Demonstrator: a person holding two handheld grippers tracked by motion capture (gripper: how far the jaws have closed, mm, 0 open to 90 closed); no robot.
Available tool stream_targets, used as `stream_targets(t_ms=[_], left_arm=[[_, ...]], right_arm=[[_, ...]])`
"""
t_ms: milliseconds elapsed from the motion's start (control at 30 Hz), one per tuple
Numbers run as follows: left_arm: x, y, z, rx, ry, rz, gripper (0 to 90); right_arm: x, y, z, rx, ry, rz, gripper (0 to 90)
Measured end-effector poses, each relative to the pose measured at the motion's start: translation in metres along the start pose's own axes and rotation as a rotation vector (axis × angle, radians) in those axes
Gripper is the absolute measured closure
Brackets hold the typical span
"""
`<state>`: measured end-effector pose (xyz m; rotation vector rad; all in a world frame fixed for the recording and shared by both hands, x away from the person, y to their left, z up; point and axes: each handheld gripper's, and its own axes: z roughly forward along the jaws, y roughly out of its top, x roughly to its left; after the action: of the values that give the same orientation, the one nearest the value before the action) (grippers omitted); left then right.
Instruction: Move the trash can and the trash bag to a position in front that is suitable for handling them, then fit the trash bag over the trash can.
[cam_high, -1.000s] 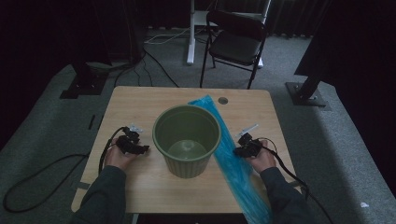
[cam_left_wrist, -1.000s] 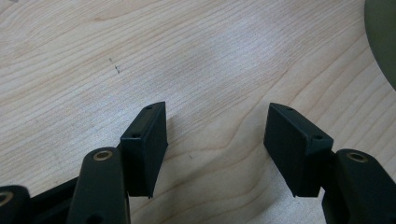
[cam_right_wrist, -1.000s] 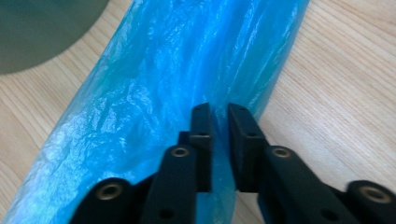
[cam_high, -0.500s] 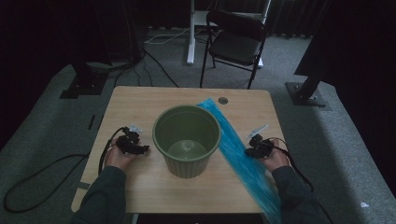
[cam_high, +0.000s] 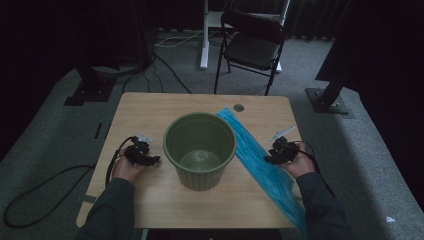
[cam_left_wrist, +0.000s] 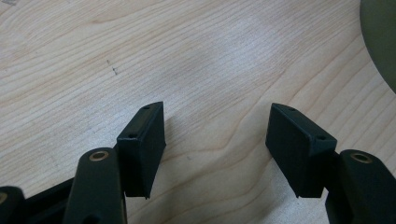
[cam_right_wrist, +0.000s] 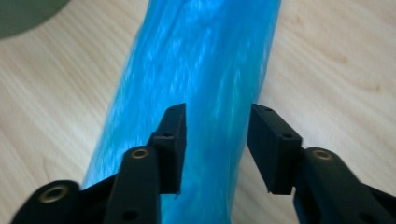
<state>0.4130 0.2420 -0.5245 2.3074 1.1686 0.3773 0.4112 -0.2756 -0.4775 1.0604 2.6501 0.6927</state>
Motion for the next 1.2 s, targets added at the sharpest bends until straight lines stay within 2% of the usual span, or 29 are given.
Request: stream_targets(t_ms=[233,333,433,600,767,867,1200], left_arm=[[0.000,0.001,0.001,0.000,0.000,-0.001,36.8],[0.000,0.001,0.001,-0.001,-0.001,0.000,36.8],[0.000,0.001,0.001,-0.001,0.000,0.001,36.7],[0.000,0.001,0.001,-0.002,-0.001,0.001,36.5],[0.000,0.001,0.001,-0.002,-0.002,0.001,36.4],[0.000,0.001,0.001,-0.002,-0.001,0.001,36.4],[0.000,0.003,0.003,-0.001,-0.005,0.006,35.4]], right_arm=[[0.003,0.024,0.012,-0.014,-0.026,0.005,51.2],[0.003,0.035,0.024,-0.006,-0.043,0.033,48.7],[0.001,0.039,0.030,-0.005,-0.044,0.046,48.1],[-0.005,0.050,0.045,-0.006,-0.042,0.096,45.7],[-0.006,0.056,0.052,0.009,-0.055,0.094,43.3],[-0.008,0.057,0.057,0.015,-0.062,0.108,41.1],[-0.011,0.057,0.062,0.014,-0.079,0.118,37.6]])
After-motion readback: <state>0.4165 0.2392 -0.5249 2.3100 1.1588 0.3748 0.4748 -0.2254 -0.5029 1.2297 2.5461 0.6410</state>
